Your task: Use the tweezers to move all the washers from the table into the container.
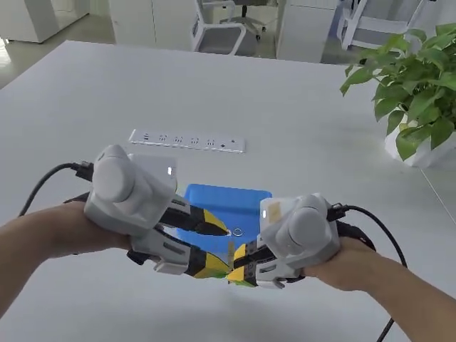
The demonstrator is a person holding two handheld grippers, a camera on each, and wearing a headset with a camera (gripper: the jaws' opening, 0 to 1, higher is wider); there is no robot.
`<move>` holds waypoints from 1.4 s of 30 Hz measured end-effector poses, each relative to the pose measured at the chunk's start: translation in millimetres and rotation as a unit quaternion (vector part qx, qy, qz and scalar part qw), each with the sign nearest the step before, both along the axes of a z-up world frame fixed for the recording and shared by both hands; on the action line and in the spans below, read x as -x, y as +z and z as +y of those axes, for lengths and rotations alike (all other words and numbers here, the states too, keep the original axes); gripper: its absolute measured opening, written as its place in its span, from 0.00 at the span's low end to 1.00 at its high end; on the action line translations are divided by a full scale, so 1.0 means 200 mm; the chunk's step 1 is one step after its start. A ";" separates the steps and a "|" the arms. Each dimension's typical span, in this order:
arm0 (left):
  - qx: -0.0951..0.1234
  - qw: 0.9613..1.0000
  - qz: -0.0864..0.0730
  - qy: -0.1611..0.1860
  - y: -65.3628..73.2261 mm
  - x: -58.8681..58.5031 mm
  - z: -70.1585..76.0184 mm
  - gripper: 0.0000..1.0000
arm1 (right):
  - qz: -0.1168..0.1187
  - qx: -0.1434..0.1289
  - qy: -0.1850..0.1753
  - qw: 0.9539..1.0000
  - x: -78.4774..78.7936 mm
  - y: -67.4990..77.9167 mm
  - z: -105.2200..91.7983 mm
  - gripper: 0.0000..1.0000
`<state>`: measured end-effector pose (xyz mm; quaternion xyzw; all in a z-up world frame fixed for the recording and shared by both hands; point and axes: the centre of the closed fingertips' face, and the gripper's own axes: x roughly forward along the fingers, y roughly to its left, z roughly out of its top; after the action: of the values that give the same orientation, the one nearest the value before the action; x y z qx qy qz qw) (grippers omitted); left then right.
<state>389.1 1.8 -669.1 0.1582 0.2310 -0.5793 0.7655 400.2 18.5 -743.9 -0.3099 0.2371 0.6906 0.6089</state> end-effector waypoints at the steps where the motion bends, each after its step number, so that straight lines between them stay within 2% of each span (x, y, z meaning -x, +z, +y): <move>1: 0.002 1.000 -0.001 0.002 0.00 0.01 0.01 0.41 | -0.001 0.000 0.001 1.000 0.00 0.01 0.00 0.08; 7: 0.014 1.000 0.001 0.022 0.03 0.02 0.04 0.49 | -0.002 0.002 0.002 1.000 -0.01 0.05 -0.01 0.08; 18: 0.028 0.998 0.014 0.061 0.02 0.03 0.10 0.69 | 0.003 0.000 0.000 1.000 -0.06 0.14 -0.01 0.08; 24: 0.039 0.996 0.013 0.083 0.04 0.01 0.14 0.75 | -0.002 -0.008 0.002 1.000 -0.12 0.19 0.00 0.08; 32: 0.051 0.993 0.020 0.107 0.03 0.01 0.19 0.82 | -0.014 -0.018 0.003 1.000 -0.21 0.23 0.02 0.09; 38: 0.059 0.991 0.021 0.121 0.03 -0.02 0.22 0.89 | -0.024 -0.024 0.003 0.999 -0.28 0.24 0.04 0.09; 42: 0.058 0.989 0.029 0.135 0.01 -0.04 0.26 0.94 | -0.026 -0.027 0.004 0.999 -0.32 0.23 0.06 0.09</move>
<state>397.1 53.0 -666.2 0.0639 0.2381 -0.4874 0.8377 463.3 30.5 -697.8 -0.3124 0.2011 0.6905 0.6206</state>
